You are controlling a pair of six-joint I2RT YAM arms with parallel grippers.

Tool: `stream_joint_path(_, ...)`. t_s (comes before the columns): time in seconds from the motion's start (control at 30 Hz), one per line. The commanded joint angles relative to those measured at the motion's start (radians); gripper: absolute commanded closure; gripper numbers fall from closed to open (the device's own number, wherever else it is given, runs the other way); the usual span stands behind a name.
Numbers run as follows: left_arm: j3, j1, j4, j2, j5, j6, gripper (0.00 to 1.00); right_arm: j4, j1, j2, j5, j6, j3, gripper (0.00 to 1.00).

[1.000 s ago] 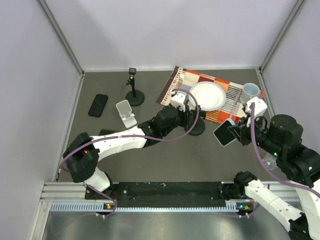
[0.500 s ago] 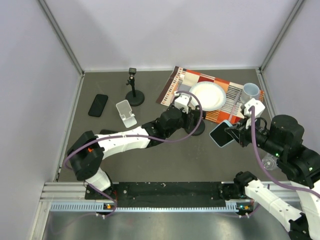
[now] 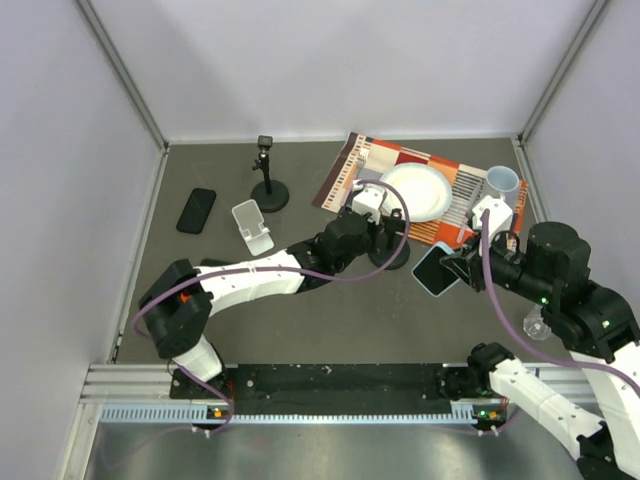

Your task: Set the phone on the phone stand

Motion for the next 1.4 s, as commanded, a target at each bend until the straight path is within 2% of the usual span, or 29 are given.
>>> stream_joint_path(0.0,0.036,-0.004,0.032,-0.011,0.006,0.068,1.0,0.137,0.0,0.028,-0.045,-0.024,0.009,1.0)
stream_joint_path(0.1,0.008,-0.002,0.051,-0.047,0.056,0.129,1.0,0.176,0.0,0.057,-0.121,-0.083,-0.007,1.0)
stream_joint_path(0.27,-0.039,0.008,0.006,-0.114,0.211,0.235,1.0,0.282,0.0,0.08,-0.52,-0.396,-0.094,1.0)
stream_joint_path(0.33,-0.062,0.025,-0.006,-0.143,0.283,0.248,1.0,0.315,0.0,0.111,-0.569,-0.482,-0.137,1.0)
stream_joint_path(0.37,-0.074,0.054,-0.003,-0.151,0.405,0.274,1.0,0.318,0.0,0.129,-0.586,-0.523,-0.145,1.0)
stream_joint_path(0.43,-0.097,0.079,-0.006,-0.172,0.474,0.295,1.0,0.312,0.0,0.184,-0.633,-0.601,-0.148,1.0)
stream_joint_path(0.57,-0.111,0.126,-0.035,-0.192,0.602,0.344,1.0,0.329,0.0,0.262,-0.713,-0.63,-0.102,1.0)
stream_joint_path(0.87,-0.071,0.159,-0.074,-0.173,0.699,0.361,1.0,0.332,0.0,0.344,-0.772,-0.653,-0.035,1.0)
stream_joint_path(1.03,-0.068,0.159,-0.101,-0.171,0.716,0.392,1.0,0.282,-0.005,0.462,-0.766,-0.705,0.059,1.0)
stream_joint_path(1.37,-0.053,0.16,-0.149,-0.186,0.725,0.429,1.0,0.177,-0.006,0.575,-0.74,-0.806,0.173,1.0)
